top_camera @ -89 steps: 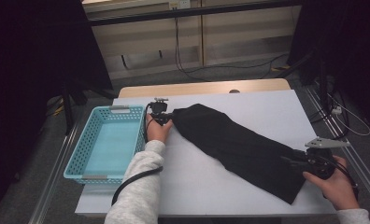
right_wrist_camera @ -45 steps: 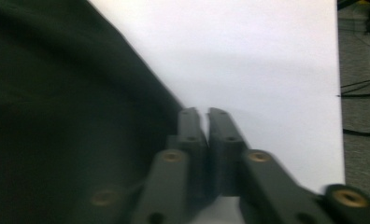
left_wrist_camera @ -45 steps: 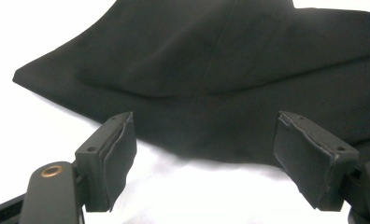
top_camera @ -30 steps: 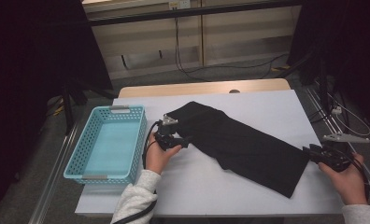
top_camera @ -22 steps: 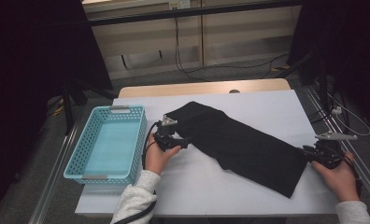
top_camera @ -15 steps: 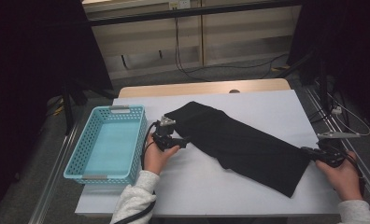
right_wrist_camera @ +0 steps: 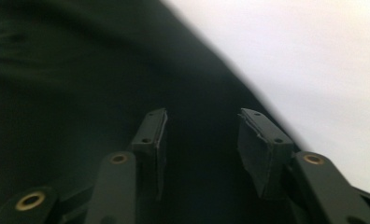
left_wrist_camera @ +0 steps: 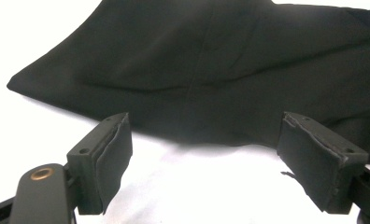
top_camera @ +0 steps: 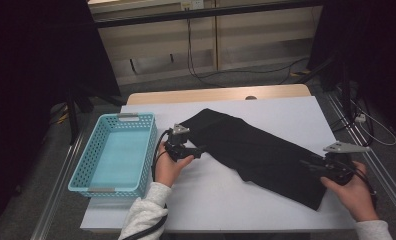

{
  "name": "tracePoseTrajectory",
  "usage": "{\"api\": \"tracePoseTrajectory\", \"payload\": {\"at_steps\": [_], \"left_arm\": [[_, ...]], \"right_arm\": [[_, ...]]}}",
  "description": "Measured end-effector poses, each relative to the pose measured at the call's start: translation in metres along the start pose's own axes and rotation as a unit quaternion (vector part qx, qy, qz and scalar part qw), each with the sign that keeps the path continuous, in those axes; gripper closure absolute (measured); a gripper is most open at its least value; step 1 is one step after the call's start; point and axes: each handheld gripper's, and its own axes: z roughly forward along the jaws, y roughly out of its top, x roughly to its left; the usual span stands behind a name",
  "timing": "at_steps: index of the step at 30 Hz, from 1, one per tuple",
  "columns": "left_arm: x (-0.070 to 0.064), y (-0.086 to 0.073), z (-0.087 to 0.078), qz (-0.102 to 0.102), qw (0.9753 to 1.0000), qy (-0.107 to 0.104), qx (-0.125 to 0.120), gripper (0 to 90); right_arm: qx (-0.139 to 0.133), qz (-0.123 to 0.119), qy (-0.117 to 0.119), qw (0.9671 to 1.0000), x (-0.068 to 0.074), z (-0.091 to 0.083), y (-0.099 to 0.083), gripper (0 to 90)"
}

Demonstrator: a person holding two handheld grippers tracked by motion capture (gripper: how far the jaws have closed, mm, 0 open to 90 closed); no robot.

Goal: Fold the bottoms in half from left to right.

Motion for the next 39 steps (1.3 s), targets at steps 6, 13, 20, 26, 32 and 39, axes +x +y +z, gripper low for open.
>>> {"api": "tracePoseTrajectory", "payload": {"at_steps": [6, 13, 20, 26, 32, 39], "left_arm": [[0.000, 0.000, -0.001, 0.003, 1.0000, 0.001, -0.001, 17.7], [-0.001, 0.000, -0.003, 0.001, 1.0000, -0.003, -0.001, 17.3], [-0.003, -0.001, -0.003, -0.001, 1.0000, -0.004, -0.003, 17.3], [-0.004, -0.002, -0.004, 0.003, 1.0000, -0.004, -0.001, 17.3], [-0.004, -0.003, -0.003, 0.005, 1.0000, -0.001, 0.002, 17.3], [-0.003, -0.004, -0.002, 0.003, 1.0000, 0.000, 0.004, 17.2]], "right_arm": [[-0.001, -0.016, 0.052, 0.9985, 0.039, 0.014, 0.005, 37.3], [0.000, -0.045, 0.069, 0.9966, 0.067, 0.027, 0.009, 29.1], [-0.014, -0.051, 0.089, 0.9946, 0.082, 0.027, 0.013, 39.8], [-0.009, -0.088, 0.117, 0.9892, 0.100, 0.031, 0.014, 56.0], [0.006, -0.118, 0.137, 0.9835, 0.118, 0.042, 0.013, 54.4], [0.020, -0.124, 0.132, 0.9833, 0.123, 0.060, 0.011, 43.0]]}}
